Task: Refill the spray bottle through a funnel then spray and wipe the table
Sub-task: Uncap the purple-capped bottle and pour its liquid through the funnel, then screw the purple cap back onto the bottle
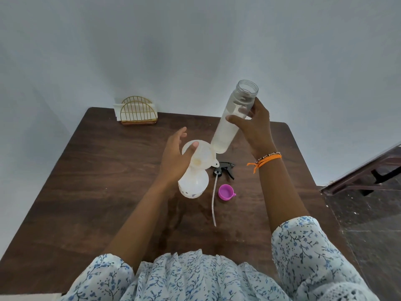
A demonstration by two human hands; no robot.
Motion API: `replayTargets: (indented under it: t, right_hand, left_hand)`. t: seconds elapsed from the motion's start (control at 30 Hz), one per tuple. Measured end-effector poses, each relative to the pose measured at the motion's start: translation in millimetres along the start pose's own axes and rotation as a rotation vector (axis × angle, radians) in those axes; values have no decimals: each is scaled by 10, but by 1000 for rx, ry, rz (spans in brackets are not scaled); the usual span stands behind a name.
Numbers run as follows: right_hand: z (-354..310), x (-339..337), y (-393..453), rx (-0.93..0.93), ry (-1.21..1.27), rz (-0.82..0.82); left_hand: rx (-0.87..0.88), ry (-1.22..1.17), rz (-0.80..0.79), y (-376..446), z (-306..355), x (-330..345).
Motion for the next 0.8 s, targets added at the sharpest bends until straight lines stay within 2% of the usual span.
replayTargets:
  t: [0.07, 0.33, 0.6, 0.7, 0.8]
  right_hand:
    - [-99, 32, 79, -37, 1, 2]
    - [-542, 174, 296, -167, 126, 5]
    - [-751, 240, 313, -192, 95, 12]
    - [-683, 191, 277, -151, 49, 6]
    - [-463, 77, 194, -93, 17, 67]
  left_hand:
    - [73, 16, 17, 93, 157, -52]
    - [301, 76, -76, 458, 752, 15]
    - [322, 39, 57, 602, 920, 16]
    - [298, 57, 63, 606, 885, 22]
    - [279, 54, 79, 634, 829, 6]
Point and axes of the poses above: each hand's wrist, its own y-axis towards the middle knuckle, its own x-axis out of the palm, z = x × y, the point moved 5 cm from there along y, towards the middle knuckle, and after that the axes turned 2 degrees about y, right-handed, at the moved point
